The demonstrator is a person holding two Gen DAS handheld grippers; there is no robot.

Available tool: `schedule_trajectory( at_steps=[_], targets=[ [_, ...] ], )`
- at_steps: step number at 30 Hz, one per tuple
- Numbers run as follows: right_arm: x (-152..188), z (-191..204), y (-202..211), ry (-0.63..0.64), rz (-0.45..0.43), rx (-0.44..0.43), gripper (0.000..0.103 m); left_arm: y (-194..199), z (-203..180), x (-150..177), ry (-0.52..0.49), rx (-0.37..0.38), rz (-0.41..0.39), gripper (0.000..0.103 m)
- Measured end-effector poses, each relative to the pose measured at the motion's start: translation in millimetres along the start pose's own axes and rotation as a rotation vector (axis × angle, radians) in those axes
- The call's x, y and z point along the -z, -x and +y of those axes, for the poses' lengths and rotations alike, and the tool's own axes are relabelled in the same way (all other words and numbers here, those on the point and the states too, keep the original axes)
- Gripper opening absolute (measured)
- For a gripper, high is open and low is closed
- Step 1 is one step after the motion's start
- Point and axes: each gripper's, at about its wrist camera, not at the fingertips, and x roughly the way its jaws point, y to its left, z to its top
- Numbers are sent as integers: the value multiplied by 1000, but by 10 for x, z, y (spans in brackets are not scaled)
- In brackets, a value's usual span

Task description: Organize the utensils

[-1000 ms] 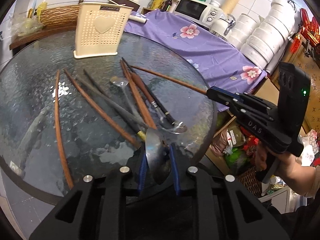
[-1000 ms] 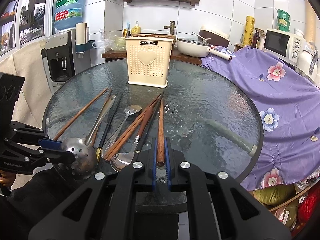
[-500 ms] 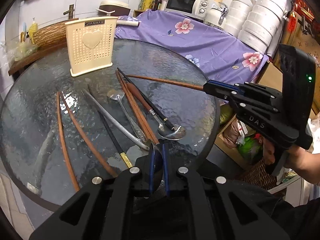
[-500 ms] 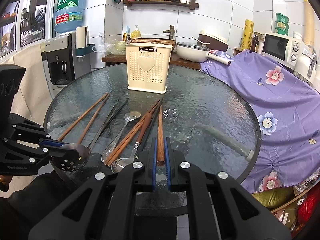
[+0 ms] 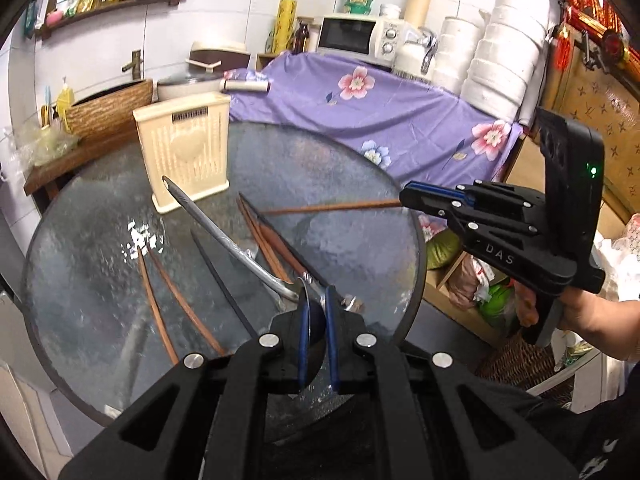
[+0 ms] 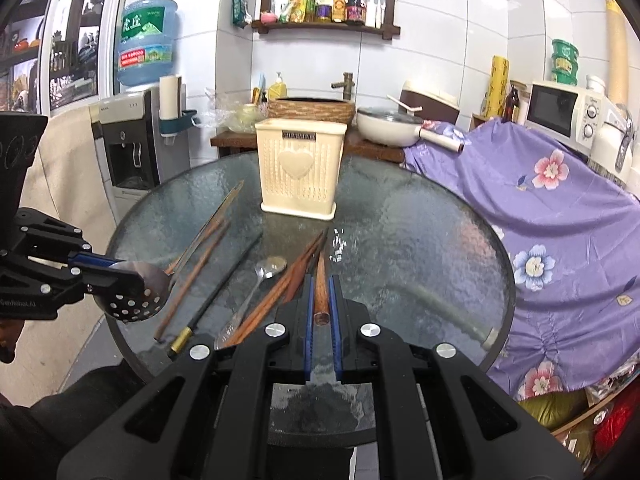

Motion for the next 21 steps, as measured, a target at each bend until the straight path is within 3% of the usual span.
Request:
schedule_trajectory(
  at_steps=[13,21],
  targets=[
    [-589,-191,160,-1,-61,-66,8,337,46,-305,-6,33,-47,7],
    [-750,-175,89,21,-60,-75,8,343,115,-356,41,71,-35,8]
  ],
)
